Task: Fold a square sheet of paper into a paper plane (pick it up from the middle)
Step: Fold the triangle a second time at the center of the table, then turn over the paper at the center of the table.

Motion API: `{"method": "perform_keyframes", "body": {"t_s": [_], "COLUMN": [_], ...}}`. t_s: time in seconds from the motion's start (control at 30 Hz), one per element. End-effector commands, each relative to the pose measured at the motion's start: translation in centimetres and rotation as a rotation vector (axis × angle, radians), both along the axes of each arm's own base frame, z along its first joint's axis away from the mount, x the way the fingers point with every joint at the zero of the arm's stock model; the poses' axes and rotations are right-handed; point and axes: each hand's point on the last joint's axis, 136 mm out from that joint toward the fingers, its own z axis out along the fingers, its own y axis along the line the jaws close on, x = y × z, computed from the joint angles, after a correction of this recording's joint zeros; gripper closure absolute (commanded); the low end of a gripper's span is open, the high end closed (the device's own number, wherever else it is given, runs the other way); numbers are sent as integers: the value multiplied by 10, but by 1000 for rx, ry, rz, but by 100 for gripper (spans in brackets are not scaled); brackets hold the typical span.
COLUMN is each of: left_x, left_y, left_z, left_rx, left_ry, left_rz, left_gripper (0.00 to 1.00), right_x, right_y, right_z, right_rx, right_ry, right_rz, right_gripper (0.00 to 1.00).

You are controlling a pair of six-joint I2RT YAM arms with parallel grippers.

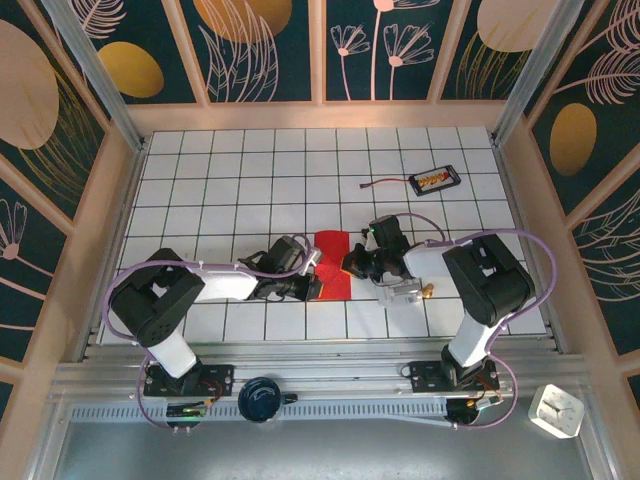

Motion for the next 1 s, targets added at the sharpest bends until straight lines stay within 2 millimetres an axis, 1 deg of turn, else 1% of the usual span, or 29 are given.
{"method": "perform_keyframes", "body": {"t_s": [0.0, 0.1, 0.13, 0.23, 0.27, 0.3, 0.37, 0.4, 0.43, 0.47, 0.5, 0.53, 0.57, 0.67, 0.7, 0.73, 0.8, 0.83, 0.87, 0.9, 0.97], "left_x": [-32, -29, -28, -19, -11, -6, 4, 11, 16, 21, 25, 30, 35, 50, 54, 57, 61, 63, 64, 65, 67], "left_y": [47, 42, 39, 26, 17, 11, -4, -9, -13, -16, -17, -15, -13, -7, -7, -8, -13, -15, -17, -18, -20], "left_z": [-48, -44, -41, -29, -12, -2, 22, 35, 46, 56, 63, 67, 68, 59, 56, 55, 50, 49, 42, 39, 34], "left_rx": [217, 200, 190, 144, 97, 66, -11, -44, -71, -101, -122, -134, -144, -141, -140, -140, -135, -138, -128, -125, -117], "left_ry": [142, 137, 136, 124, 94, 78, 42, 18, -4, -25, -43, -52, -57, -37, -28, -24, -18, -16, -4, 1, 5], "left_rz": [19, 14, 14, 17, 23, 27, 36, 47, 57, 68, 83, 101, 119, 155, 158, 153, 137, 132, 128, 127, 120], "left_gripper": [100, 100, 100, 100, 100, 99, 91, 85, 81, 78, 76, 76, 76, 86, 89, 91, 95, 96, 98, 99, 100], "right_x": [20, 33, 39, 51, 53, 53, 47, 41, 35, 27, 19, 11, 2, -18, -21, -28, -36, -39, -43, -46, -54], "right_y": [-53, -53, -52, -48, -46, -46, -48, -50, -51, -51, -52, -51, -49, -41, -42, -36, -31, -29, -26, -24, -19], "right_z": [-35, -24, -17, 15, 27, 36, 52, 55, 59, 61, 61, 62, 61, 63, 62, 61, 57, 54, 52, 49, 42], "right_rx": [-196, -176, -164, -136, -132, -132, -142, -149, -151, -158, -166, -171, -176, -153, -144, -131, -116, -110, -106, -103, -105], "right_ry": [-3, -54, -76, -178, -215, -238, -276, -281, -286, -286, -284, -281, -279, -278, -275, -270, -251, -242, -232, -218, -189], "right_rz": [-126, -112, -105, -66, -49, -39, -30, -29, -27, -25, -22, -18, -14, -16, -30, -20, -25, -24, -23, -20, -9], "right_gripper": [100, 100, 100, 100, 100, 100, 100, 100, 100, 97, 94, 92, 90, 82, 78, 74, 66, 63, 61, 58, 55]}}
